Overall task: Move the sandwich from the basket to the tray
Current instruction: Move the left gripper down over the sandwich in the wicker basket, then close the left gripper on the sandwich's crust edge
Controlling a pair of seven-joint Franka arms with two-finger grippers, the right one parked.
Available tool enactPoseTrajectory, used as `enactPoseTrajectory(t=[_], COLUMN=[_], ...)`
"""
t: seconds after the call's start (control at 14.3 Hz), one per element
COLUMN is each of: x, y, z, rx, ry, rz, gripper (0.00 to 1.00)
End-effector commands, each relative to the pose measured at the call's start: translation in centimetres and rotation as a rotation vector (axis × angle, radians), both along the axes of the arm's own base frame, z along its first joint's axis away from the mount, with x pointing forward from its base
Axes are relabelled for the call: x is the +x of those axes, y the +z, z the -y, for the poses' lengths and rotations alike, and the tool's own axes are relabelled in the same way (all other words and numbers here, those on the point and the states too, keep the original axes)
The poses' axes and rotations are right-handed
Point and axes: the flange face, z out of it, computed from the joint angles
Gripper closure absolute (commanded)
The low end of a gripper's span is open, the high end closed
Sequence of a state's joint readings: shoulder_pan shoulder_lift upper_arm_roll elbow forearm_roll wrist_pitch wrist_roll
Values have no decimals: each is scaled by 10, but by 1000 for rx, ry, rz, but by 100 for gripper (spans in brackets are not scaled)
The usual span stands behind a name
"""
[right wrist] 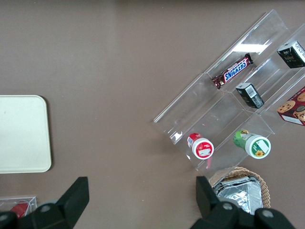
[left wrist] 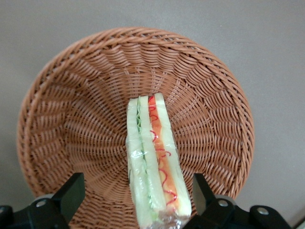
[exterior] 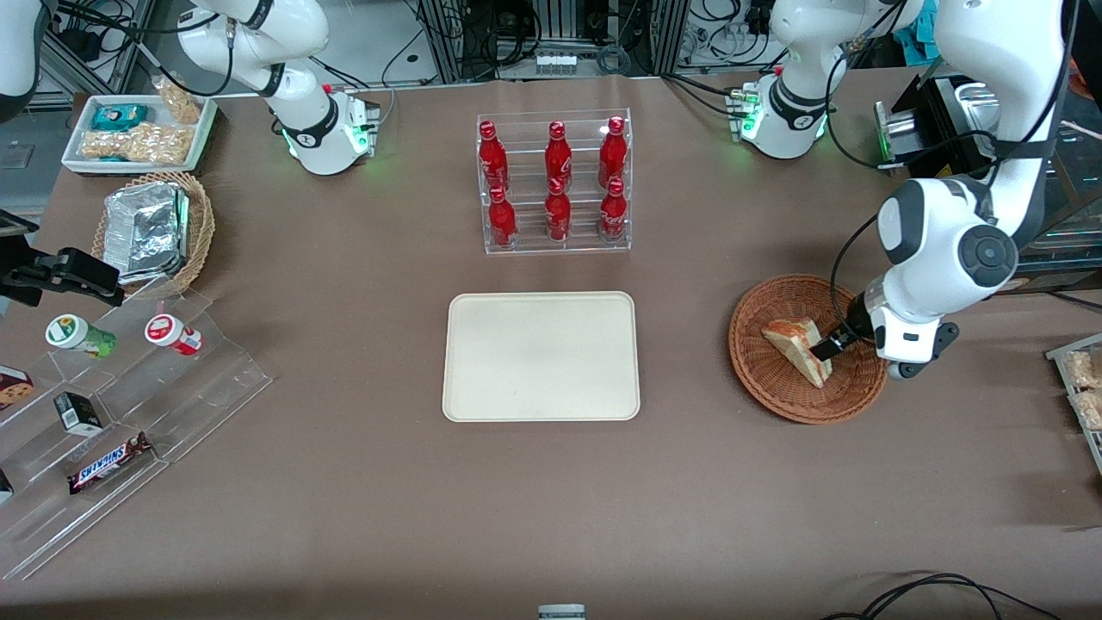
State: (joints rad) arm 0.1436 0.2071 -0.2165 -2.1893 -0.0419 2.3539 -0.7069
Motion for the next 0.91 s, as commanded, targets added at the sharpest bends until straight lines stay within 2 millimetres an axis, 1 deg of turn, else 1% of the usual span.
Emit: enactPoseTrajectory(t=[0.0,0.14,0.21,0.35,0.42,0.49,0.63,0.7,0.84], x=[0,1,-1,-5,-8,-9,-12,-12,-14], y=[-4,-4,-8,-24,-36,-44,-55,-55,-56], z=[12,13,13,16,22,23,23,23,24], rx=[-8,-7,-6,-7,-7,-9,-10,-10,-10], ry=[27,23,21,15,4,3,3,2,-4], rz=[12,13,4,-28,-48,-65,-85,-88,-101], gripper=[0,0,0,0,0,0,0,11,61])
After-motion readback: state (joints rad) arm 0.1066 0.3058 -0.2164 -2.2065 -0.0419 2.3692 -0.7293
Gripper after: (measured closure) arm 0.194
